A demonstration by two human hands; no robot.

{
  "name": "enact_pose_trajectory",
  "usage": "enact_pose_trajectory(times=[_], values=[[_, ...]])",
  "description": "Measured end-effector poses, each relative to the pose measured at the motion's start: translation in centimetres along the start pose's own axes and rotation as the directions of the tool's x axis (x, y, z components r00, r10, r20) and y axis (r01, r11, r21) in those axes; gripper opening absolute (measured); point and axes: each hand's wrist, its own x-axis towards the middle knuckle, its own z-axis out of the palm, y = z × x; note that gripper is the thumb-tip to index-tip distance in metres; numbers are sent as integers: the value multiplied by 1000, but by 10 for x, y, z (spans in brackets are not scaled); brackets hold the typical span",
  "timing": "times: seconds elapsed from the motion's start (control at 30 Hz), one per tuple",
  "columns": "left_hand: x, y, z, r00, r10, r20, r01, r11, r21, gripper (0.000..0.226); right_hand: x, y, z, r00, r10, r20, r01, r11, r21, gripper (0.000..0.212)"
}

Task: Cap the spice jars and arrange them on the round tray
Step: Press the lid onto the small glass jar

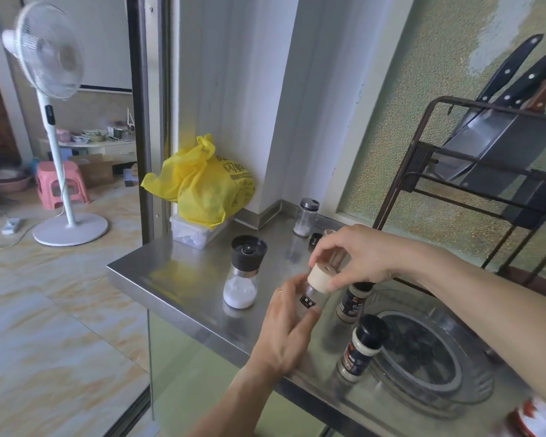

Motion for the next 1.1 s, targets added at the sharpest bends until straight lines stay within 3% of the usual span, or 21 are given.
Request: enact_pose_trajectory(times=[0.13, 0.27, 0.47, 0.7, 0.8, 0.87, 0.97, 1.03, 1.1], values=[[1, -1, 1, 999, -6, -53, 6, 1000, 3, 56, 5, -2, 9, 998, 56, -41, -56, 998, 10, 42], [2, -1, 2, 991, -72, -117, 72, 997, -4, 47, 3, -5, 9, 995, 81, -57, -78, 996, 40, 42], [4, 2, -4, 987, -53, -154, 56, 998, 19, 46, -5, -7, 4, 999, -38, 6, 36, 981, 192, 45], [3, 5, -5, 987, -17, -162, 22, 999, 30, 37, -2, -14, 3, 995, -86, 51, 78, 988, 132, 47], [0, 5, -3, 985, -7, -172, 7, 1000, 2, 43, -1, -11, 3, 995, -81, 59, 74, 990, 117, 46], [-2, 4, -2, 985, 9, -170, -14, 1000, -28, 47, 1, -7, 4, 997, -57, 53, 51, 993, 104, 43], [-3, 4, -1, 985, 37, -171, -41, 999, -21, 44, 4, -5, 8, 998, 49, -41, -52, 997, -65, 33], [-3, 4, -1, 985, 40, -166, -44, 999, -19, 44, 4, -5, 10, 994, 77, -84, -88, 987, -134, 43], [-2, 4, -1, 984, 34, -174, -38, 999, -21, 45, 3, -4, 11, 998, 56, -37, -60, 990, -124, 49]])
